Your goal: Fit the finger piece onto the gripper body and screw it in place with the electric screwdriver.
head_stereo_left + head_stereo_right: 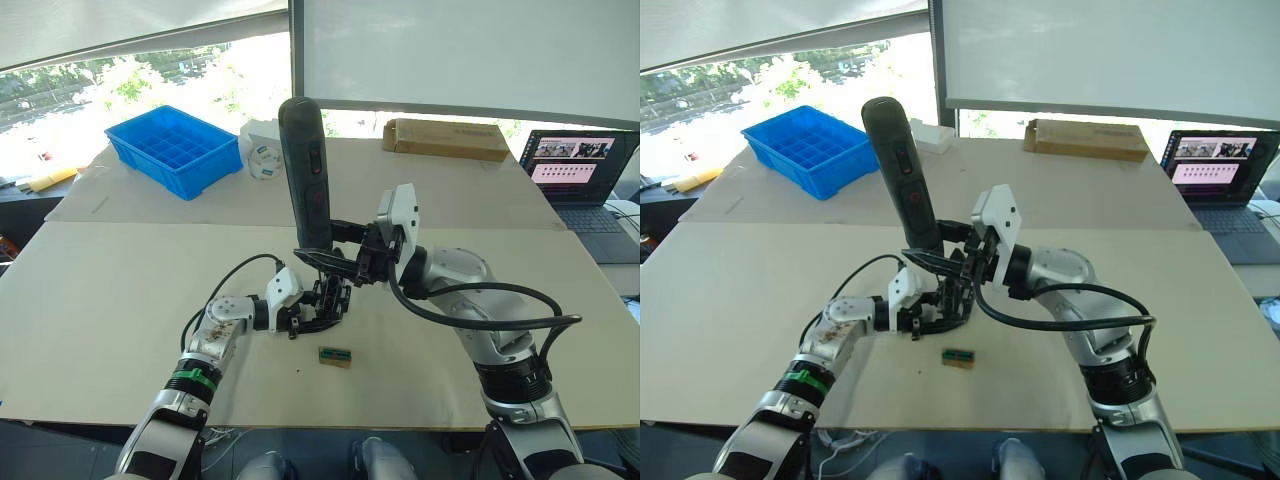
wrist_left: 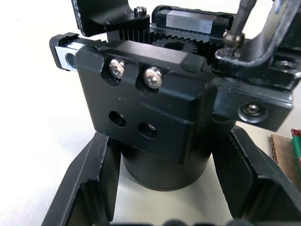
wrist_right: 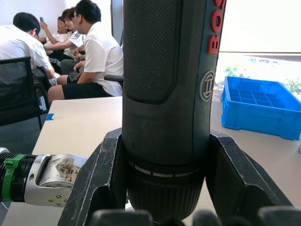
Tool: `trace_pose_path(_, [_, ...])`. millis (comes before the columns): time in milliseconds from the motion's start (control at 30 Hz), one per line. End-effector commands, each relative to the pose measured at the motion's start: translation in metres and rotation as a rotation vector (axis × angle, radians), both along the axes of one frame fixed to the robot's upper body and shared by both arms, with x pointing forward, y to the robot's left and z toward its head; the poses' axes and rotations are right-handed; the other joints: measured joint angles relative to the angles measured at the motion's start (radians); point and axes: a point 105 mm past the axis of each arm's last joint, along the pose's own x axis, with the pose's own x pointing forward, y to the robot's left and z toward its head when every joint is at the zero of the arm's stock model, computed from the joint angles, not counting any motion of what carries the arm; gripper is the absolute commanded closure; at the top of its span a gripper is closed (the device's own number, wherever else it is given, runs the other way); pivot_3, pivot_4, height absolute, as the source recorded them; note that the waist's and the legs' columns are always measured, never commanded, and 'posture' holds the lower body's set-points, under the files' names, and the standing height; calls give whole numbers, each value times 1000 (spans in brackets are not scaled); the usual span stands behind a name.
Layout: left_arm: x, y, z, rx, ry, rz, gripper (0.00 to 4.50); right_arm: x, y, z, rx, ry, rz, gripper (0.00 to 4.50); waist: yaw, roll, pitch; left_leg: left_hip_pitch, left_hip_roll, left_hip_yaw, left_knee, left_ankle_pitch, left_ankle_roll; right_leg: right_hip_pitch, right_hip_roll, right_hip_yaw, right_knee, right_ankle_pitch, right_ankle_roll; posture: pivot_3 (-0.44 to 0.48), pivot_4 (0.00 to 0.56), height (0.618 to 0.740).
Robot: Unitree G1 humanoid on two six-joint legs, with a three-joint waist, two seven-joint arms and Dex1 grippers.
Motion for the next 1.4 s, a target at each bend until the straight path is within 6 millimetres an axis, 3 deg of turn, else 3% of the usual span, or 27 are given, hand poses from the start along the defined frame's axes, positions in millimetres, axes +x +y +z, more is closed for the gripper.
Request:
trace_pose_path(33, [-3,-5,1,7,-32,-16,2150,-6,0,2,12,-23,7,2589,0,0,0,0,0,0,0,0,0,0,0,0,0,0,0,0,150,740])
trace_pose_path(900, [-4,-4,-6,11,-28,-2,2150,9,-10,-59,-103,157,-107,2589,1,-1,-3,5,0,0,0,0,0,3,-1,1,1,0,0,0,150,740])
trace_pose_path(1400, [-5,-3,-8,8,-20,6,2150,6,-5,-57,-114,143,-88,2589,1,-2,-4,6,0,0,0,0,0,4,-1,1,1,0,0,0,150,740])
